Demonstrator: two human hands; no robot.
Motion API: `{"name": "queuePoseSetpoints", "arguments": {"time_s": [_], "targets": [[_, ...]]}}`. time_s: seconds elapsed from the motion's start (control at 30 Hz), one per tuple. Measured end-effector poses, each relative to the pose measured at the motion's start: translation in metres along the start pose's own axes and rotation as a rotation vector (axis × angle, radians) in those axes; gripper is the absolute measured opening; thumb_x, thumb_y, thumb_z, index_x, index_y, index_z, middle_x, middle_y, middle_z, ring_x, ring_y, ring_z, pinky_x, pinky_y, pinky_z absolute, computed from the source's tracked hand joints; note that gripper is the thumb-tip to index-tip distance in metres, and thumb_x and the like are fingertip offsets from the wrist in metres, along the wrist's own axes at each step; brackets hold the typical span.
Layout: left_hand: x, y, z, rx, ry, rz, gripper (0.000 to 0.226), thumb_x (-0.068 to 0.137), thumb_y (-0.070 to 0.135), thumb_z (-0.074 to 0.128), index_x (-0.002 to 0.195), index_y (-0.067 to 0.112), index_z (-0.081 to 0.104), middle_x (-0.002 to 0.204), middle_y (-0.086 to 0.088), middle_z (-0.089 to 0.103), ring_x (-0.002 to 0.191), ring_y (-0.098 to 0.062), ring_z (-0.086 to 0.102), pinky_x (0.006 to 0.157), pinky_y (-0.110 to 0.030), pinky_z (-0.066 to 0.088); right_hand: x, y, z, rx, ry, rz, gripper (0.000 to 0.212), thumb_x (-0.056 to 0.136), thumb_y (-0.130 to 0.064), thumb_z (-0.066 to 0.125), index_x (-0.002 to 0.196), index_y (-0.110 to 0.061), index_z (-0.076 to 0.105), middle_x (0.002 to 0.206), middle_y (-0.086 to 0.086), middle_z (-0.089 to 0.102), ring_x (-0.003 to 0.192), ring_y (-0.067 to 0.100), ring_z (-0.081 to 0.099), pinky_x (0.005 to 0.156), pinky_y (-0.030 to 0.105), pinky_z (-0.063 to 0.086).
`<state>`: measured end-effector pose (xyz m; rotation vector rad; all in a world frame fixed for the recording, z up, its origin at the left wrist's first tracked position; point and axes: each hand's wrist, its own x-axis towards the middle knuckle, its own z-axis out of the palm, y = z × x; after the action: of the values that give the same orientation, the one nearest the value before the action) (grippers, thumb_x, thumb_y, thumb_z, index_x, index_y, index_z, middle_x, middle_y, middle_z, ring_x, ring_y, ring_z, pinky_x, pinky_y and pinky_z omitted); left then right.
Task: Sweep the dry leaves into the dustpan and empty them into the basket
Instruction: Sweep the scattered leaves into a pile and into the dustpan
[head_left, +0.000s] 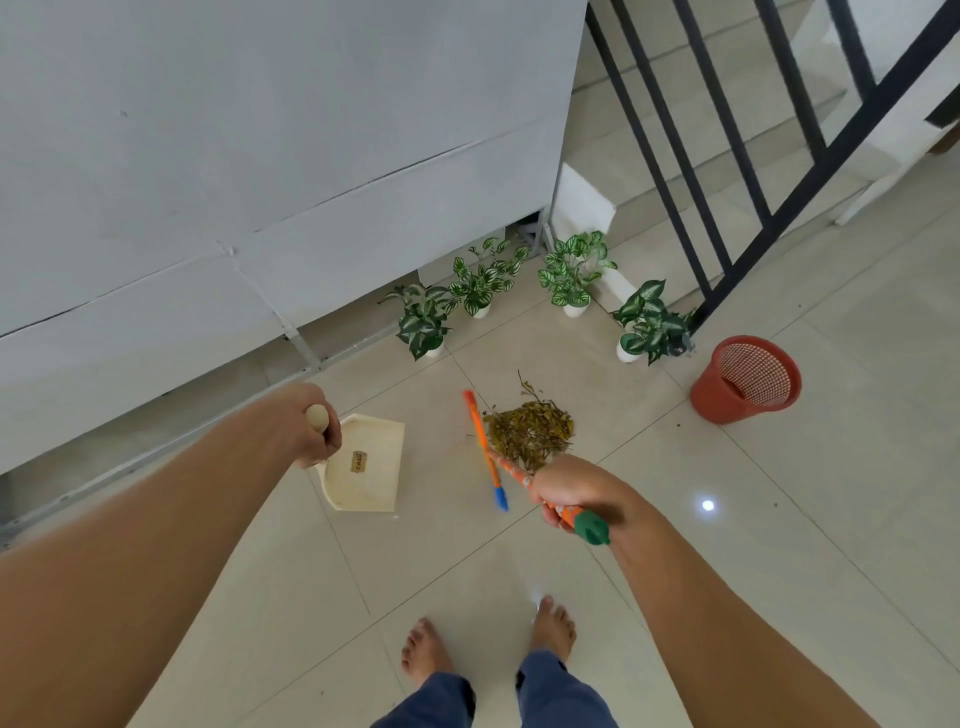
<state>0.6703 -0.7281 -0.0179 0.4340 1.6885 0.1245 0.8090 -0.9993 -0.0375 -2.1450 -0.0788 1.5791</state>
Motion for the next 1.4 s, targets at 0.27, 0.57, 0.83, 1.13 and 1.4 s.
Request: {"name": "queuePoseSetpoints", "arguments": {"time_s": [0.27,0.57,0.83,1.13,1.4], "targets": [[-0.017,-0.032,0.044,-0.022,0.018,-0.014,0.015,0.087,-0.006,0.055,0.086,0.008,0.051,0.077,-0.006,0.046,0.053,-0.012,0.043,0.039,-0.015,0.047,0.011,0.011,-0.066,0.07,-0.094,-0.014,0.015,0.087,-0.011,0.05,0.101,-0.007,0.056,0.055,0.0,0.056,0.035,0.005,0.049,0.034,0.016,0.038],[-0.028,-0.053,0.08,-0.017,-0.014,-0.034,0.015,0.091,-0.002,0.056,0.101,0.009,0.054,0.077,-0.007,0.049,0.048,-0.01,0.043,0.039,-0.014,0.045,0.044,0.049,-0.102,0.405,-0.136,0.036,0.024,0.089,-0.001,0.041,0.101,-0.01,0.06,0.042,-0.013,0.058,0.034,0.002,0.045,0.029,0.014,0.035],[-0.031,-0.058,0.116,0.042,0.054,-0.016,0.012,0.092,-0.003,0.053,0.098,0.007,0.054,0.078,-0.008,0.049,0.047,-0.01,0.043,0.039,-0.013,0.045,0.061,0.055,-0.164,0.764,-0.208,0.036,0.013,0.094,-0.006,0.046,0.104,-0.002,0.054,0.059,-0.001,0.046,0.035,0.005,0.04,0.026,0.015,0.033],[0.127,-0.293,0.07,0.258,0.166,-0.094,0.051,0.115,0.015,0.014,0.162,-0.003,0.02,0.166,-0.019,0.023,0.153,-0.031,0.028,0.127,-0.033,0.021,0.077,0.043,-0.166,1.26,-0.242,0.062,0.023,0.095,-0.004,0.041,0.085,0.008,0.058,0.055,0.0,0.046,0.03,0.004,0.04,0.027,0.013,0.038],[0.156,-0.28,0.056,0.094,0.154,-0.132,0.053,0.114,0.016,0.01,0.165,0.001,0.007,0.171,-0.01,0.011,0.159,-0.024,0.019,0.129,-0.03,0.016,0.064,0.058,-0.159,1.26,-0.354,0.004,0.009,0.098,-0.006,0.041,0.101,0.0,0.047,0.056,-0.001,0.046,0.029,0.005,0.043,0.026,0.013,0.037]]}}
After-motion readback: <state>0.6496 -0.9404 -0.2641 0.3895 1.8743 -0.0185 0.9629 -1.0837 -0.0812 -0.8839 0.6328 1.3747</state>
